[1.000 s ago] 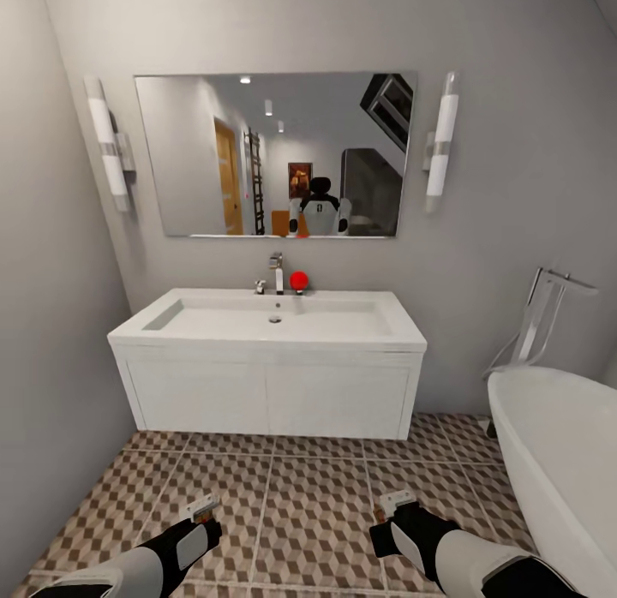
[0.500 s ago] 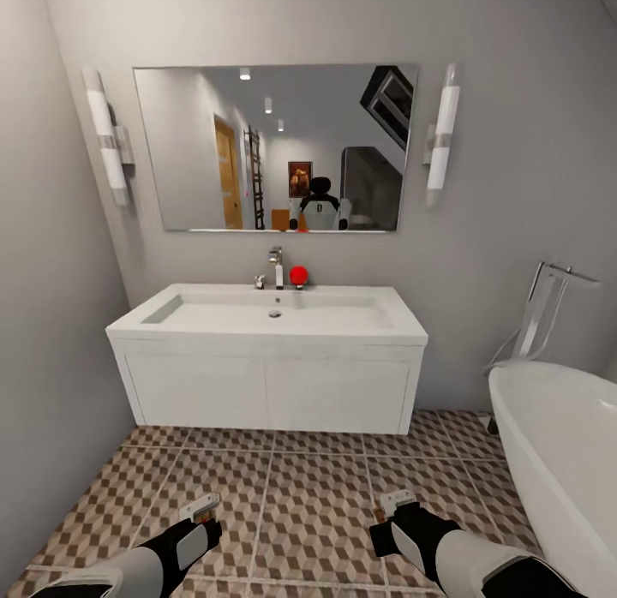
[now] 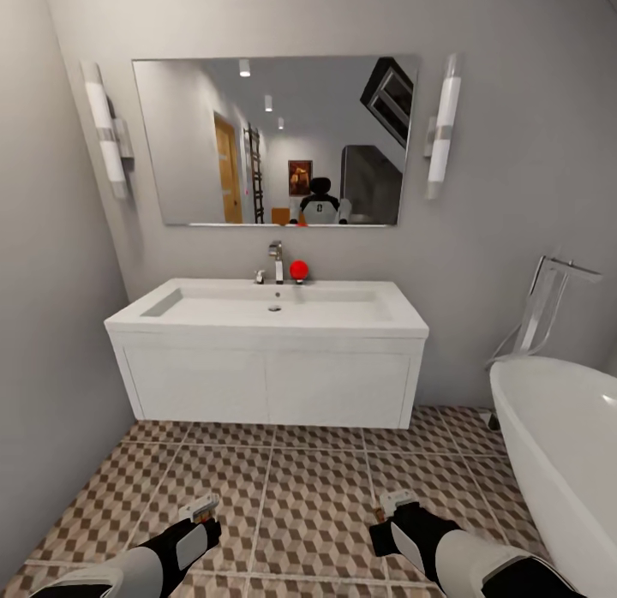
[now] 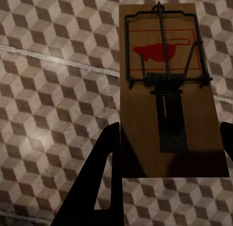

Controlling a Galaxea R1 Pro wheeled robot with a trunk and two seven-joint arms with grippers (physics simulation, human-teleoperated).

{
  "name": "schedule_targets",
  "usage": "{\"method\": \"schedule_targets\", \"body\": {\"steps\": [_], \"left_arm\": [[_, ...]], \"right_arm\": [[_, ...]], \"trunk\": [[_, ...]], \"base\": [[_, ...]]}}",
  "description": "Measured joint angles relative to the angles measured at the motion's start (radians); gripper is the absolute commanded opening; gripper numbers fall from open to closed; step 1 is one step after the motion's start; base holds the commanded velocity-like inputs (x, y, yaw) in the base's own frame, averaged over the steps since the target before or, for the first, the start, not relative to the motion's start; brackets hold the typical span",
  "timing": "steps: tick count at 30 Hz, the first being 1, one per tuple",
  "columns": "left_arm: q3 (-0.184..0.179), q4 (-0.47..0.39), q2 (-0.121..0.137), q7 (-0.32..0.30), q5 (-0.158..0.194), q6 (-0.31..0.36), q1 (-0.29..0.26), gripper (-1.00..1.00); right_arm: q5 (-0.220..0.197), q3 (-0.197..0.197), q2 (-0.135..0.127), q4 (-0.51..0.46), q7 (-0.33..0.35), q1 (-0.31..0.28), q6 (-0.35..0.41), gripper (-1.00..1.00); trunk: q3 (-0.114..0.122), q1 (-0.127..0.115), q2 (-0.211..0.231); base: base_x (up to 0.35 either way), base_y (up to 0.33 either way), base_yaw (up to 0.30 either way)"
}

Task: Take the four mousetraps from the cabinet in the bathroom and place them on the bathroom floor. Make sure all four end up on the same floor surface, and ensure that at least two of them are either under or directly next to the same bathroom sink.

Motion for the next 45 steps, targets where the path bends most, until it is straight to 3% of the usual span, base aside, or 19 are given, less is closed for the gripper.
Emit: {"method": "schedule_targets", "body": {"steps": [9,11,15,18,23,27,34,40,45], "left_arm": [[-0.003,-0.006,0.002,0.0,-0.002,0.002,0.0,-1.0],[-0.006,-0.038,0.014,0.002,-0.022,0.016,-0.001,-1.0],[-0.006,-0.137,0.024,0.002,-0.096,0.069,-0.001,-1.0],[-0.005,-0.228,0.027,-0.001,-0.169,0.161,-0.001,-1.0],[-0.005,-0.357,0.028,-0.004,-0.214,0.28,-0.001,-1.0],[-0.004,-0.391,0.028,-0.005,-0.222,0.333,0.0,-1.0],[-0.004,-0.394,0.027,-0.004,-0.224,0.361,0.0,-1.0],[-0.004,-0.404,0.028,-0.005,-0.225,0.435,0.0,-1.0],[-0.004,-0.406,0.028,-0.005,-0.225,0.452,0.0,-1.0]], "right_arm": [[-0.002,-0.003,-0.001,-0.001,-0.018,0.0,-0.001,-1.0],[-0.002,-0.006,0.002,-0.015,-0.043,0.0,0.001,-1.0],[-0.002,-0.006,0.003,-0.04,-0.052,0.0,0.009,-1.0],[-0.001,-0.005,0.003,-0.096,-0.076,0.0,0.017,-1.0],[-0.001,-0.005,0.003,-0.167,-0.168,0.0,0.061,-1.0],[-0.002,-0.006,0.004,-0.189,-0.2,0.0,0.069,-1.0],[-0.005,-0.006,0.004,-0.194,-0.201,0.0,0.064,-1.0],[-0.006,-0.007,0.002,-0.194,-0.172,0.0,0.055,-1.0],[-0.005,-0.007,-0.008,-0.194,-0.124,0.0,0.011,-1.0]], "trunk": [[-0.028,0.035,-0.063],[-0.034,0.042,-0.077],[-0.047,0.058,-0.105],[-0.056,0.069,-0.126],[-0.072,0.088,-0.161],[-0.085,0.104,-0.189],[-0.106,0.13,-0.238],[-0.125,0.153,-0.28],[-0.141,0.173,-0.315]], "base": [[0.0,0.0,0.0],[0.0,0.0,0.0],[0.0,0.0,0.0],[0.0,0.0,0.0],[0.0,0.0,0.0],[0.0,0.0,0.0],[0.0,0.0,0.0],[0.0,0.0,0.0],[0.0,0.0,0.0]]}}
